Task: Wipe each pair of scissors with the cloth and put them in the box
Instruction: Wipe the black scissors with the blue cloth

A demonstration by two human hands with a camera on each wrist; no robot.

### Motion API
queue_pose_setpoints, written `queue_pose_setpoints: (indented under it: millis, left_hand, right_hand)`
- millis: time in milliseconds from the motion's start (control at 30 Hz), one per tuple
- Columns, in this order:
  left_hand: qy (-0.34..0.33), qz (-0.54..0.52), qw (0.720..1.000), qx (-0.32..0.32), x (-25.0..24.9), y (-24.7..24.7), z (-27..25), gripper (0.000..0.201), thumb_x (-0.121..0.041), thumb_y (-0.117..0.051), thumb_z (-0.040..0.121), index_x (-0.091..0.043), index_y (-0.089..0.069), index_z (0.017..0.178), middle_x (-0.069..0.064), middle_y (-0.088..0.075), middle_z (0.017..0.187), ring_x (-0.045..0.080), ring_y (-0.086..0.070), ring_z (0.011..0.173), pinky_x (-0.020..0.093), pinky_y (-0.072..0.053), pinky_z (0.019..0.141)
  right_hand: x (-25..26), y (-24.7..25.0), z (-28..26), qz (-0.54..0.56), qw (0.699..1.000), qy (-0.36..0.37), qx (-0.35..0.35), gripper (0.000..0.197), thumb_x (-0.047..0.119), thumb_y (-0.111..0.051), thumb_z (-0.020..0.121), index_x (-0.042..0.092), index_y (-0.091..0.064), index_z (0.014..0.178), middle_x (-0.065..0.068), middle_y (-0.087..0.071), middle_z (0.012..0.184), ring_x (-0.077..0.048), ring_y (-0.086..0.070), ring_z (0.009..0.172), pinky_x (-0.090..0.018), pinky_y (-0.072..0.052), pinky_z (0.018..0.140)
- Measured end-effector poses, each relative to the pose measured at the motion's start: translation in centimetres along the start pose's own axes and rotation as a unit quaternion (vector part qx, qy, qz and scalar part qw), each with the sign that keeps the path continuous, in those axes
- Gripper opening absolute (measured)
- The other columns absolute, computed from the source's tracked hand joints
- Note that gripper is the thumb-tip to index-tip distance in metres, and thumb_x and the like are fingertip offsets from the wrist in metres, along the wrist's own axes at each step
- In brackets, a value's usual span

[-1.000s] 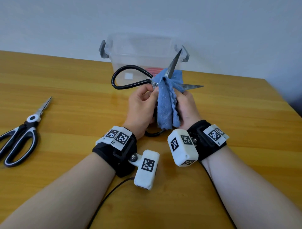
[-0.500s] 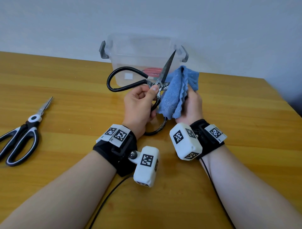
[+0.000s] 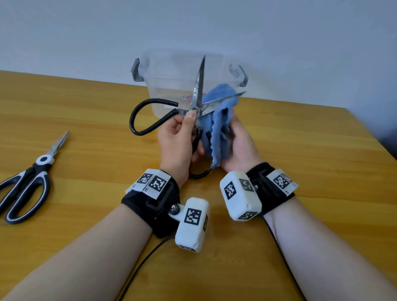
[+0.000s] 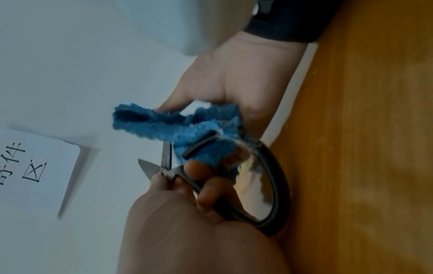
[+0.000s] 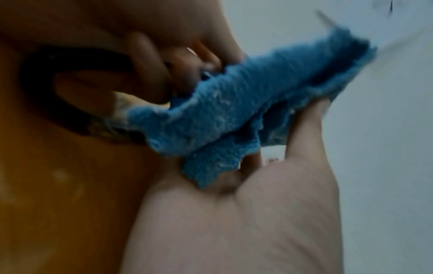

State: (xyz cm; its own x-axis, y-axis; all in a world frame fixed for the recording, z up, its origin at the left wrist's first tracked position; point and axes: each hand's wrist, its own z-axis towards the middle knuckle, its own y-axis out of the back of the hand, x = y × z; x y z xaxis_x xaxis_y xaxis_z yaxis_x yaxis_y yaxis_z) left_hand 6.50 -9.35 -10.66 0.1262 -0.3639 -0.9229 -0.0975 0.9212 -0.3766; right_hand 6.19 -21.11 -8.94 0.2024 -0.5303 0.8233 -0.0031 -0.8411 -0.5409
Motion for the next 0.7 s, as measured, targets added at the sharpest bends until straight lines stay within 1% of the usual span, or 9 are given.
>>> queue_pose_setpoints:
  millis: [100, 167, 233, 267, 300, 400, 533, 633, 700]
  left_hand:
    - [-0.009, 0.048, 0.998, 0.044, 0.37, -0.19, -0.15, 0.018, -0.016, -0.054, 0.107, -0.005, -0.053, 0.092, 0.015, -0.055, 0.06, 0.018, -0.047, 0.034, 0.02, -0.028, 0.029]
    - [-0.012, 0.066, 0.995, 0.076, 0.44, -0.27, -0.29, 0.02, -0.018, -0.055, 0.107, -0.008, -0.055, 0.089, 0.01, -0.058, 0.058, 0.017, -0.047, 0.035, 0.02, -0.029, 0.031]
    - [-0.026, 0.07, 0.993, 0.094, 0.29, -0.39, -0.48, 0.021, -0.018, -0.056, 0.106, -0.007, -0.056, 0.088, 0.006, -0.059, 0.057, 0.015, -0.046, 0.034, 0.019, -0.031, 0.032]
    - [-0.035, 0.069, 0.993, 0.094, 0.25, -0.45, -0.58, 0.022, -0.017, -0.057, 0.106, -0.004, -0.057, 0.089, 0.007, -0.058, 0.058, 0.014, -0.045, 0.033, 0.019, -0.031, 0.033]
    - [-0.042, 0.065, 0.993, 0.087, 0.25, -0.47, -0.67, 0.023, -0.017, -0.058, 0.105, 0.0, -0.057, 0.09, 0.009, -0.058, 0.06, 0.014, -0.044, 0.032, 0.019, -0.031, 0.033]
    - [-0.042, 0.052, 0.996, 0.059, 0.35, -0.46, -0.69, 0.023, -0.016, -0.061, 0.104, 0.0, -0.057, 0.088, 0.008, -0.057, 0.06, 0.014, -0.042, 0.031, 0.019, -0.03, 0.032]
    - [-0.028, 0.045, 0.997, 0.05, 0.32, -0.43, -0.61, 0.023, -0.015, -0.061, 0.104, 0.0, -0.057, 0.086, 0.011, -0.055, 0.059, 0.014, -0.039, 0.031, 0.018, -0.03, 0.032]
    - [-0.016, 0.035, 0.998, 0.043, 0.26, -0.38, -0.54, 0.022, -0.015, -0.062, 0.103, -0.002, -0.058, 0.086, 0.017, -0.054, 0.066, 0.014, -0.039, 0.031, 0.019, -0.031, 0.032]
    - [-0.007, 0.031, 0.999, 0.039, 0.31, -0.38, -0.48, 0.022, -0.015, -0.063, 0.103, -0.004, -0.057, 0.084, 0.019, -0.054, 0.07, 0.014, -0.039, 0.031, 0.018, -0.031, 0.033]
  right_hand:
    - [-1.03, -0.4, 0.12, -0.093, 0.993, 0.064, -0.018, 0.024, 0.028, -0.058, 0.1, 0.006, -0.066, 0.095, -0.006, -0.055, 0.058, -0.02, -0.05, 0.039, -0.026, -0.044, 0.04]
    - [-1.05, -0.01, 0.21, -0.09, 0.991, 0.085, -0.041, 0.022, 0.023, -0.058, 0.101, 0.008, -0.071, 0.092, -0.012, -0.054, 0.059, -0.025, -0.049, 0.037, -0.027, -0.044, 0.038]
    - [-0.83, 0.22, 0.27, -0.066, 0.991, 0.102, -0.056, 0.023, 0.022, -0.062, 0.098, 0.007, -0.075, 0.085, -0.026, -0.057, 0.069, -0.03, -0.053, 0.045, -0.03, -0.047, 0.039]
    - [-0.89, 0.28, 0.29, -0.059, 0.99, 0.111, -0.06, 0.023, 0.023, -0.064, 0.096, 0.004, -0.074, 0.086, -0.033, -0.058, 0.076, -0.033, -0.056, 0.05, -0.033, -0.049, 0.04]
    - [-0.97, 0.24, 0.2, -0.054, 0.989, 0.122, -0.063, 0.023, 0.022, -0.065, 0.095, 0.0, -0.072, 0.089, -0.035, -0.06, 0.08, -0.034, -0.057, 0.051, -0.034, -0.05, 0.04]
    - [-1.14, -0.03, 0.08, -0.055, 0.984, 0.147, -0.08, 0.021, 0.016, -0.063, 0.098, -0.002, -0.068, 0.091, -0.023, -0.063, 0.07, -0.03, -0.058, 0.042, -0.034, -0.05, 0.039]
    - [-0.91, -0.02, 0.02, -0.061, 0.979, 0.163, -0.103, 0.019, 0.013, -0.063, 0.098, -0.005, -0.069, 0.095, -0.021, -0.067, 0.074, -0.03, -0.063, 0.05, -0.036, -0.054, 0.045]
    - [-0.57, -0.14, -0.29, -0.056, 0.977, 0.168, -0.121, 0.018, 0.009, -0.062, 0.098, -0.001, -0.069, 0.085, -0.015, -0.07, 0.068, -0.027, -0.066, 0.051, -0.033, -0.055, 0.045]
    - [-0.49, 0.03, -0.12, -0.042, 0.975, 0.176, -0.131, 0.016, 0.01, -0.065, 0.097, 0.0, -0.071, 0.086, -0.02, -0.072, 0.078, -0.032, -0.069, 0.063, -0.044, -0.06, 0.058]
